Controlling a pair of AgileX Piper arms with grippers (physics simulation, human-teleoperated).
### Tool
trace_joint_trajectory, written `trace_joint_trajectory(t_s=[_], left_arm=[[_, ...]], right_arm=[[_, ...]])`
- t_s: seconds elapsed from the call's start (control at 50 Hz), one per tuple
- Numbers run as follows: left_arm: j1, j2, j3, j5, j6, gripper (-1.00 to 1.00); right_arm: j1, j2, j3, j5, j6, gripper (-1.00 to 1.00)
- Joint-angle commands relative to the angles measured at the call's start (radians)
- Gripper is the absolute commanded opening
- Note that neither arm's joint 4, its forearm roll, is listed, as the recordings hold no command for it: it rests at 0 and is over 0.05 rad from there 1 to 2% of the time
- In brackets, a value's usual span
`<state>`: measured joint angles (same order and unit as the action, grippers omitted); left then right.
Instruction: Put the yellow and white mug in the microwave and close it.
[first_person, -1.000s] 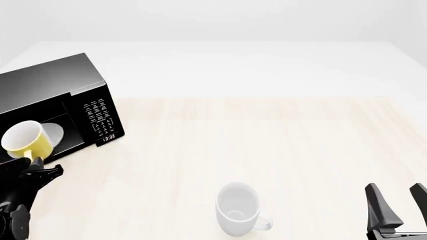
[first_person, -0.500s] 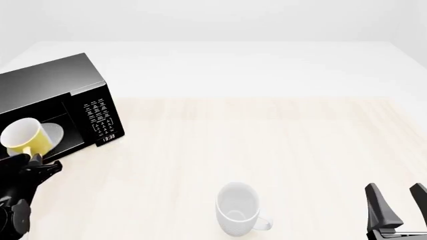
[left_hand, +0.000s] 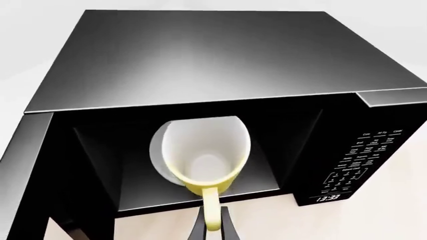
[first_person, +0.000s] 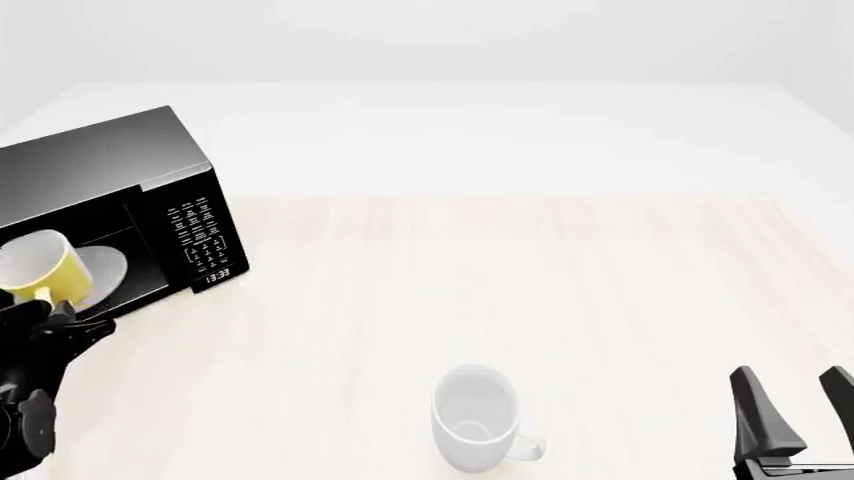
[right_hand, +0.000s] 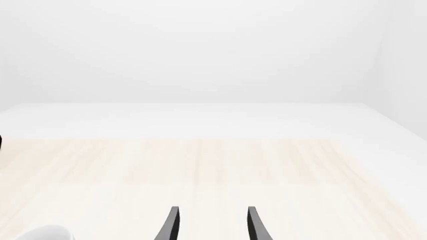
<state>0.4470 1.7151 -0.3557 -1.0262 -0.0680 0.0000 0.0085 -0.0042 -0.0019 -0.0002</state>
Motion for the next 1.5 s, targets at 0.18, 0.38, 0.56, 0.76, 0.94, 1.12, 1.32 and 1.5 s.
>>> trace_joint_trajectory(t_s=[0.18, 0.38, 0.56, 0.76, 0.94, 1.12, 1.32, 1.5], left_arm=[[0.017, 0.013, -0.085, 0.042, 0.002, -1.0], [0.027, 0.01, -0.107, 0.052, 0.004, -1.0], [0.034, 0.026, -0.128, 0.051, 0.01, -1.0], [0.04, 0.068, -0.151, 0.051, 0.014, -1.0], [0.027, 0.087, -0.183, 0.063, 0.006, -1.0], [0.023, 0.12, -0.201, 0.062, 0.005, -1.0], [0.03, 0.153, -0.204, 0.053, 0.016, -1.0], [0.037, 0.156, -0.204, 0.055, 0.017, -1.0]], right_arm=[[0.0, 0.0, 0.0, 0.0, 0.0, 1.0], [0.0, 0.0, 0.0, 0.0, 0.0, 1.0], [0.0, 0.0, 0.0, 0.0, 0.0, 1.0], [0.0, 0.0, 0.0, 0.0, 0.0, 1.0], [0.0, 0.0, 0.0, 0.0, 0.0, 1.0], [0.0, 0.0, 0.0, 0.0, 0.0, 1.0], [0.0, 0.0, 0.0, 0.0, 0.0, 1.0], [0.0, 0.0, 0.0, 0.0, 0.0, 1.0]])
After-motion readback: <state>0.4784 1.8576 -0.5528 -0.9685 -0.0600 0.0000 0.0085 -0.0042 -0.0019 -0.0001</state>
